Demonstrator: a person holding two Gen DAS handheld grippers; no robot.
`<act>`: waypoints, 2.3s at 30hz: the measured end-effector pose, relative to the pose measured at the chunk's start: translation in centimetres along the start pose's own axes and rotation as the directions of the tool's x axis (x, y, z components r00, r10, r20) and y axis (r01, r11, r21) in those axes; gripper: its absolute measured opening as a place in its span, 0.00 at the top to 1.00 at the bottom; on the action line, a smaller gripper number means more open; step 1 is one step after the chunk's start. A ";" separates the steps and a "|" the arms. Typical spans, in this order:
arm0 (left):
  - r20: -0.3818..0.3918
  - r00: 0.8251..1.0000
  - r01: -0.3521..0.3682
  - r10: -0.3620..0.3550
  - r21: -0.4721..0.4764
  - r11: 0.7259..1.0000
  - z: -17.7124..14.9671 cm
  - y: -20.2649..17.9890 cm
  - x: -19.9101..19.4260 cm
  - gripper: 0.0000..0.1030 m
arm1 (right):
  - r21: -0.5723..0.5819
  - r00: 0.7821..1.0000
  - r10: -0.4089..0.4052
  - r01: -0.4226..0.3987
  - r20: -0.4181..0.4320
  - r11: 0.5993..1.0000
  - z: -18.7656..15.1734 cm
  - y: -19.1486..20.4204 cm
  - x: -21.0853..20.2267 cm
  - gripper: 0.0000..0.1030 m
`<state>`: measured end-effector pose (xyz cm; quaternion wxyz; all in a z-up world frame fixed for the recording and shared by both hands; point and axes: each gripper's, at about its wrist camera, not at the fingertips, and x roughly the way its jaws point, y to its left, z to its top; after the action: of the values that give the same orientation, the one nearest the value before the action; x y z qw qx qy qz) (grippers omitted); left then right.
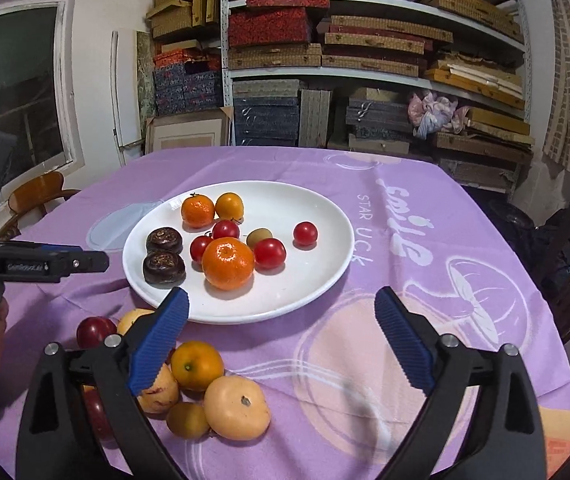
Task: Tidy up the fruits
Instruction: 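Carry both fruits onto the white plate and open both tools, then lower the left tool onto a dark red plum and close it, then close the right tool on a pale orange round fruit while the left tool holds the plum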
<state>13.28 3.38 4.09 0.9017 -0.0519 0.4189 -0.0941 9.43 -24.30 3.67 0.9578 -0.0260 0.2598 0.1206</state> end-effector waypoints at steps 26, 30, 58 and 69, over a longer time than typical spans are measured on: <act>-0.108 0.994 0.045 -0.015 0.282 0.958 -5.4 -4.4 2.2 0.36 | 0.127 1.000 0.016 -0.017 0.008 0.992 0.2 -3.0 -0.6 0.09; -0.084 0.996 0.057 -0.038 0.237 0.970 -4.8 -3.3 1.6 0.38 | 0.126 1.000 0.016 -0.017 0.007 0.992 0.2 -3.0 -0.5 0.09; -0.030 0.999 0.015 -0.013 0.080 0.997 -3.2 -0.1 2.0 0.61 | -0.050 0.978 0.127 -0.137 -0.165 0.989 -4.3 2.1 -2.7 0.13; -0.025 1.000 0.017 -0.015 0.084 0.996 -3.4 0.0 1.6 0.61 | 0.039 0.955 0.147 -0.141 -0.256 0.989 -4.1 0.3 0.0 0.40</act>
<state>11.65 2.95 0.72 0.8972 -0.0159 0.4250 -0.1193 7.33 -24.51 0.12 0.9046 -0.0128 0.3847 0.1830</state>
